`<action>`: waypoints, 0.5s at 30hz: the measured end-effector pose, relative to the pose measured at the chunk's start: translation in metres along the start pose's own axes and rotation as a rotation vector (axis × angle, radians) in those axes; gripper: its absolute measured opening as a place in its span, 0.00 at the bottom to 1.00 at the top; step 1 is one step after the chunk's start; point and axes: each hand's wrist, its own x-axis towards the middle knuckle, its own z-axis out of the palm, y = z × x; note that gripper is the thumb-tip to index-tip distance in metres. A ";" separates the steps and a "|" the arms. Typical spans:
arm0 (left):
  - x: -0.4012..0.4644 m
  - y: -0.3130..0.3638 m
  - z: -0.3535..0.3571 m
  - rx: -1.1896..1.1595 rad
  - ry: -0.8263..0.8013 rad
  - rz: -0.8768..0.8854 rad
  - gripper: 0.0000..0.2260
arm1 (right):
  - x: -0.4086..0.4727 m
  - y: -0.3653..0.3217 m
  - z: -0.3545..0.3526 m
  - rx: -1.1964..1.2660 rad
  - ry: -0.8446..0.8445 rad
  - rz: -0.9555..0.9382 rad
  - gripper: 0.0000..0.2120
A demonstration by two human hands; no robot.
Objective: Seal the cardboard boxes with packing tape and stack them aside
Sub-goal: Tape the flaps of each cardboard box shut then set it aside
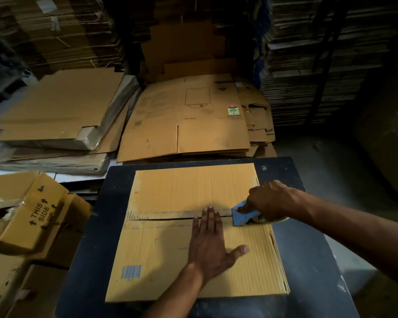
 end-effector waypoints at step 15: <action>0.002 -0.014 -0.007 0.029 0.014 -0.158 0.59 | -0.002 -0.008 -0.003 -0.033 0.016 0.043 0.26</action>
